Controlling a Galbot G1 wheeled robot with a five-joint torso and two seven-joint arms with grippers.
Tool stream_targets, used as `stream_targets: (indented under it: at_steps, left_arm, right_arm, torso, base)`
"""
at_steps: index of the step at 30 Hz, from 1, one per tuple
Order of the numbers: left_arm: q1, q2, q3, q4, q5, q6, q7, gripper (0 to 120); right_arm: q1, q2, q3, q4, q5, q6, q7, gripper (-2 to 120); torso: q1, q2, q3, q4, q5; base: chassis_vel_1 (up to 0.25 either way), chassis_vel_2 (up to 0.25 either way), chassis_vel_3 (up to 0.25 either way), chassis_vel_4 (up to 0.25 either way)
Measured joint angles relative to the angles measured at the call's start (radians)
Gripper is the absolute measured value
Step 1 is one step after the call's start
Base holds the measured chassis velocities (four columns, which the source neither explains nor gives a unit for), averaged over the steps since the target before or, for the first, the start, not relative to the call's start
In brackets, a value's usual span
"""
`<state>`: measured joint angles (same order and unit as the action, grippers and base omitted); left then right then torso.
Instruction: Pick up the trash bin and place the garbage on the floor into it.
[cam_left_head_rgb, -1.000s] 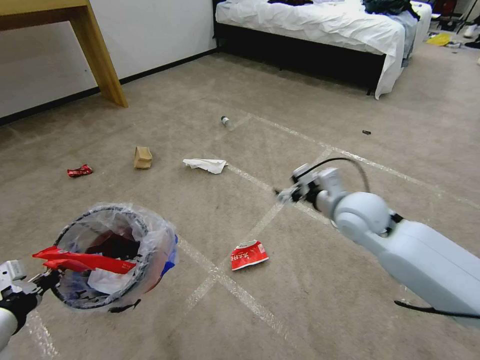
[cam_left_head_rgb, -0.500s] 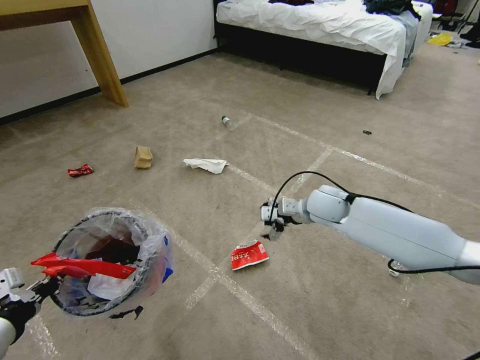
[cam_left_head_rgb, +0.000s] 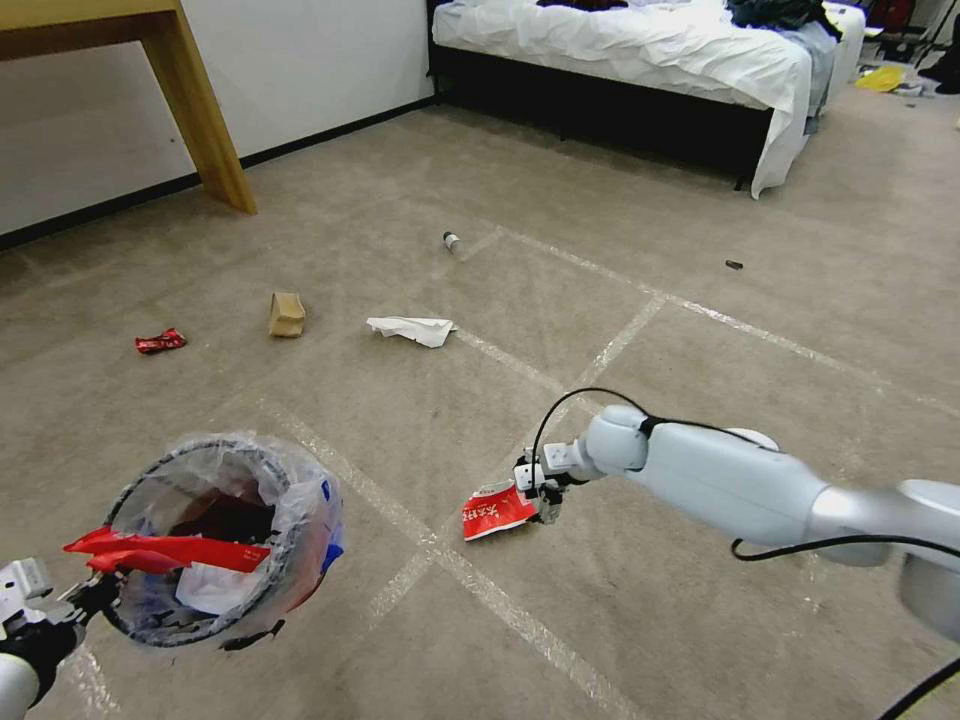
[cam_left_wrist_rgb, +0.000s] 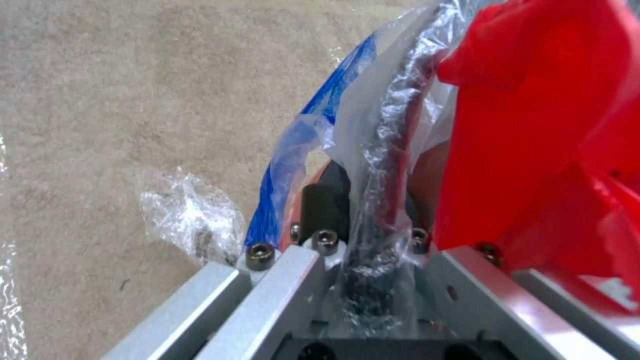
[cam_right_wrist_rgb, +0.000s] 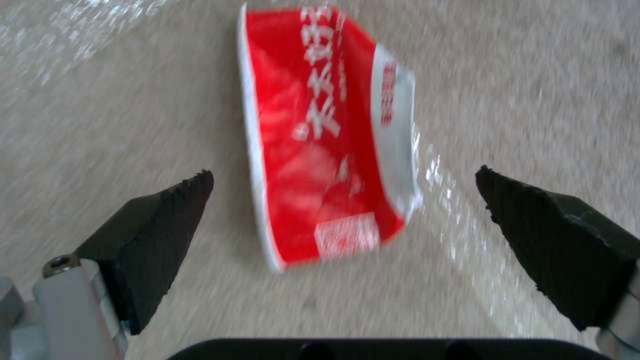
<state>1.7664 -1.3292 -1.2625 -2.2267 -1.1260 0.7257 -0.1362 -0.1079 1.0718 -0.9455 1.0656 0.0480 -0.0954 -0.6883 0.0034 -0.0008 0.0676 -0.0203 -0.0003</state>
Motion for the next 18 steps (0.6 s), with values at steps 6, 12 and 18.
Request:
stream_targets:
  at_steps: [6,12,18]
  left_arm:
    - [0.004,-0.005,-0.002,0.002,0.001,-0.001,0.001,1]
    - [0.012,-0.017,-0.002,-0.004,0.008,-0.003,0.003,1]
    - [0.024,-0.032,-0.002,-0.008,0.021,-0.007,0.016,1]
  right_arm:
    - [-0.015,0.054,0.015,-0.063,-0.008,0.041,0.014,99]
    - [-0.044,0.152,0.049,-0.188,-0.037,0.14,0.05,99]
    - [-0.051,0.183,0.067,-0.242,-0.086,0.171,0.056,99]
  torso:
    - [0.0,0.0,0.0,0.0,0.0001]
    - [0.0,0.0,0.0,0.0002,0.0001]
    - [0.0,0.0,0.0,0.0,0.0]
  base:
    - [0.0,0.0,0.0,0.0]
    - [0.0,0.0,0.0,0.0]
    - [0.0,0.0,0.0,0.0]
